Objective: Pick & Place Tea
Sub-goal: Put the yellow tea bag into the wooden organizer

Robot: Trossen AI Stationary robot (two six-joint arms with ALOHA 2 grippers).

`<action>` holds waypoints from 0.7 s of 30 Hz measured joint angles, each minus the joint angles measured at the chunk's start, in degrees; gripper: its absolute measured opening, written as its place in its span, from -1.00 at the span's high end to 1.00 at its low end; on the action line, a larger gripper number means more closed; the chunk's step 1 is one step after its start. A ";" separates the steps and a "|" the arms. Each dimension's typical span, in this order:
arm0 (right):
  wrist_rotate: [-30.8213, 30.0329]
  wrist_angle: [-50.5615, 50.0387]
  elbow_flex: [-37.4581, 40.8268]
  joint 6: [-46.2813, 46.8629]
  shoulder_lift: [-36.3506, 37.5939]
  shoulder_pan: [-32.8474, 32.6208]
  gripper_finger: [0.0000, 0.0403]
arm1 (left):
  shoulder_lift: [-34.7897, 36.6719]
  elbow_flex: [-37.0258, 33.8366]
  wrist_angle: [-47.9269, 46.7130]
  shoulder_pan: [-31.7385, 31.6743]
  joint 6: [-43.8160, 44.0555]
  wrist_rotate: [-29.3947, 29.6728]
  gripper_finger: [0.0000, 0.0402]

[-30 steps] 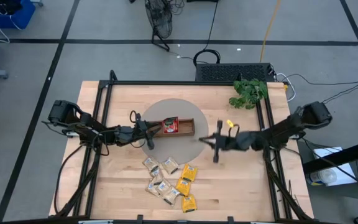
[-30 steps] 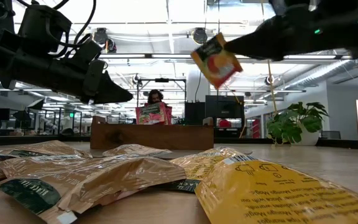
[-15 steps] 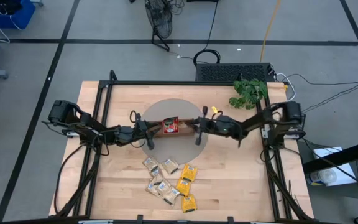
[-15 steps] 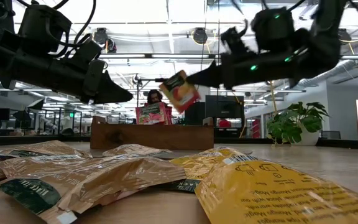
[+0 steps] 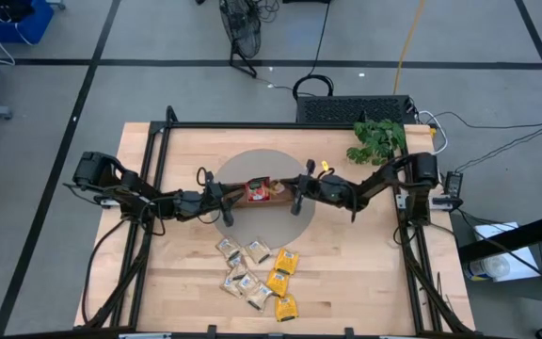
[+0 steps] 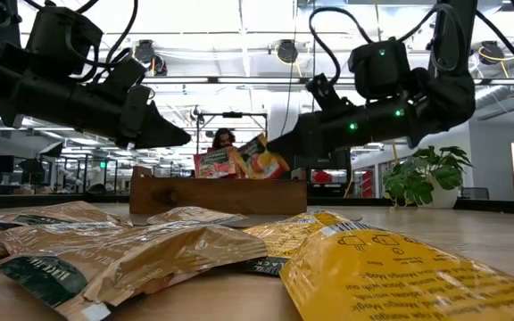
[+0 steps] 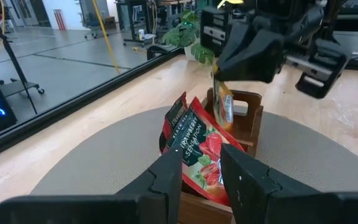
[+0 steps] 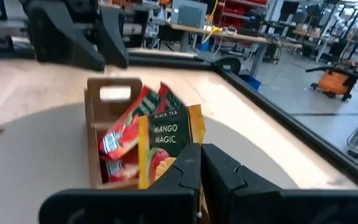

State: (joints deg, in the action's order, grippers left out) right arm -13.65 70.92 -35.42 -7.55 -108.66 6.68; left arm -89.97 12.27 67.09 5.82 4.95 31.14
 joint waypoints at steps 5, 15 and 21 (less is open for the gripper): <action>-2.19 -1.53 0.00 -0.45 -0.03 -0.01 1.00 | 0.00 0.00 0.00 0.00 0.00 0.00 0.43; -8.82 -1.96 0.00 -2.05 0.06 -0.80 0.79 | 0.00 0.00 0.00 -0.02 0.00 0.00 0.43; -8.89 -2.01 0.00 -2.12 0.06 -1.59 0.57 | 0.00 0.00 0.00 -0.01 0.00 0.00 0.43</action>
State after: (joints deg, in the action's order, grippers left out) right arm -22.54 68.90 -35.42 -9.67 -108.60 5.09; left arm -89.97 12.27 67.09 5.82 4.95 31.14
